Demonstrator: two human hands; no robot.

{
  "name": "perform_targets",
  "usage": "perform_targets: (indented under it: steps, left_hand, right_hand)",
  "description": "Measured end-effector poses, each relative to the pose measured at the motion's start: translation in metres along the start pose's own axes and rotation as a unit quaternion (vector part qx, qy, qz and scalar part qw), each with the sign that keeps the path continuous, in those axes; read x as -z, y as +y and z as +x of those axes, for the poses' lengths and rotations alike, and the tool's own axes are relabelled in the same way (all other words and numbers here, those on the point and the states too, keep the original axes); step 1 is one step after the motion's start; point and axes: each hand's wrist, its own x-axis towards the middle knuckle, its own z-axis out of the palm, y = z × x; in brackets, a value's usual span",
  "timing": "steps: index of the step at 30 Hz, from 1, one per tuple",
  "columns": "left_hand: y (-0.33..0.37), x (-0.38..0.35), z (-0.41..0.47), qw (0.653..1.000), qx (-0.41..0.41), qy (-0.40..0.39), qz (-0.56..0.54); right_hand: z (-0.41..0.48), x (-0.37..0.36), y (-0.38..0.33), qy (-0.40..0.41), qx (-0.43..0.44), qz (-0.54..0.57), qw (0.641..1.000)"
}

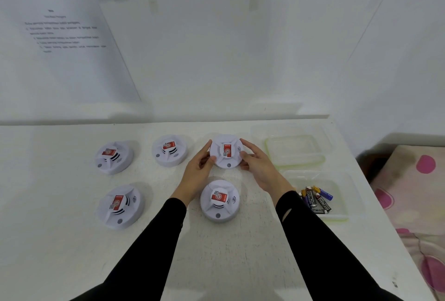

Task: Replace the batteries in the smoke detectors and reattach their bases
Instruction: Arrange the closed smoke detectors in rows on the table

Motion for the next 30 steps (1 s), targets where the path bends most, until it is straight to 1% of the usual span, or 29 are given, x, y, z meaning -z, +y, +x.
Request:
perform_targets:
  steps: [15, 18, 22, 25, 30]
  left_hand:
    - [-0.009, 0.0, 0.005, 1.0, -0.002, 0.002, 0.006]
    - [-0.012, -0.001, 0.006, 0.999, 0.007, 0.039, 0.008]
    - [-0.014, -0.003, 0.002, 0.997, -0.014, 0.065, 0.039]
    - [-0.02, -0.001, 0.004, 0.994, -0.019, 0.091, 0.065]
    - [-0.024, -0.002, 0.006, 0.989, 0.025, 0.107, 0.101]
  right_hand:
    - [0.002, 0.001, -0.001, -0.003, -0.006, -0.007, 1.0]
    - [0.004, -0.001, 0.002, 0.026, -0.018, 0.007, 0.999]
    - [0.005, -0.007, 0.006, 0.07, -0.026, 0.013, 0.997]
    - [0.005, -0.015, 0.007, 0.085, -0.023, 0.007, 0.996]
    - [0.008, -0.024, 0.009, 0.122, -0.048, -0.01, 0.991]
